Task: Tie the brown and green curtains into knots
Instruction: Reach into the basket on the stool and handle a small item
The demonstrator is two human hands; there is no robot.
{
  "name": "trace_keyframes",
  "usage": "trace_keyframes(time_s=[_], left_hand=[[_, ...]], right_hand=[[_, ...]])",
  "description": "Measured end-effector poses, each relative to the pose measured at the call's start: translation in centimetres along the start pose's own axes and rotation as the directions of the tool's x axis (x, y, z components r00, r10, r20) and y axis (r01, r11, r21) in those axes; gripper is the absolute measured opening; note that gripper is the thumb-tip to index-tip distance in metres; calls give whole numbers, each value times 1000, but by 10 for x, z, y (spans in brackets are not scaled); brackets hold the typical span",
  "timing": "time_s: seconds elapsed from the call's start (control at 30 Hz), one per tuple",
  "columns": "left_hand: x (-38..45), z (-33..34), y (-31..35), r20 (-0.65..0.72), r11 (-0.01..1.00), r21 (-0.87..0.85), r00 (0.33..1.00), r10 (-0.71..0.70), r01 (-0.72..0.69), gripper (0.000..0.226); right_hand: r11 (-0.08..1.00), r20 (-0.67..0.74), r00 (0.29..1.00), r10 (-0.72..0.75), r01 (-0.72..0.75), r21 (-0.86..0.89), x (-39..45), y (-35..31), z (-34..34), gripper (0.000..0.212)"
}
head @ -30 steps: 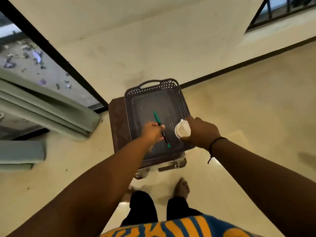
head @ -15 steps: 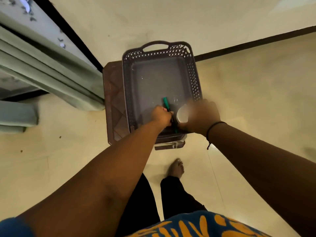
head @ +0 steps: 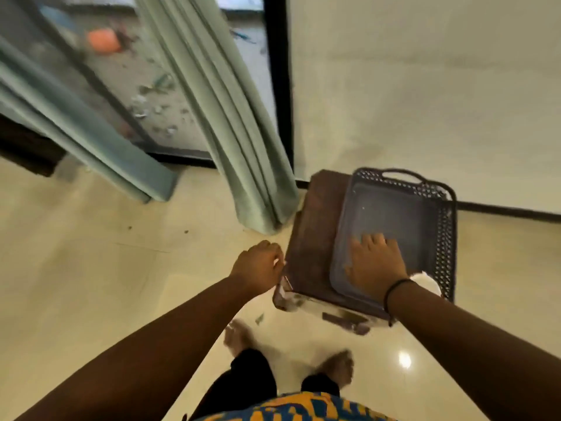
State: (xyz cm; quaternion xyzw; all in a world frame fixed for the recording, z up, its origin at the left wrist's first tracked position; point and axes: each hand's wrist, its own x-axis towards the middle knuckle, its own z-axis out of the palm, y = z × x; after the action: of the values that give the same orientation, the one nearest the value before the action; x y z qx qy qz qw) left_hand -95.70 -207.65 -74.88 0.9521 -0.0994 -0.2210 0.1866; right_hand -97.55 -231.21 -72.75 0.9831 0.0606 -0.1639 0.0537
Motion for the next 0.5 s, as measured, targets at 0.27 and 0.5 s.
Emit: trace_keyframes(time_s=[0.27, 0.5], left_hand=[[-60, -70, -211, 19, 929, -16, 929, -370, 370, 33], [-112, -150, -369, 41, 881, 47, 880, -473, 471, 39]], right_hand=[[960, 113, 959, -258, 268, -77, 85, -192, -49, 57], [874, 164, 881, -444, 466, -141, 165, -385, -97, 61]])
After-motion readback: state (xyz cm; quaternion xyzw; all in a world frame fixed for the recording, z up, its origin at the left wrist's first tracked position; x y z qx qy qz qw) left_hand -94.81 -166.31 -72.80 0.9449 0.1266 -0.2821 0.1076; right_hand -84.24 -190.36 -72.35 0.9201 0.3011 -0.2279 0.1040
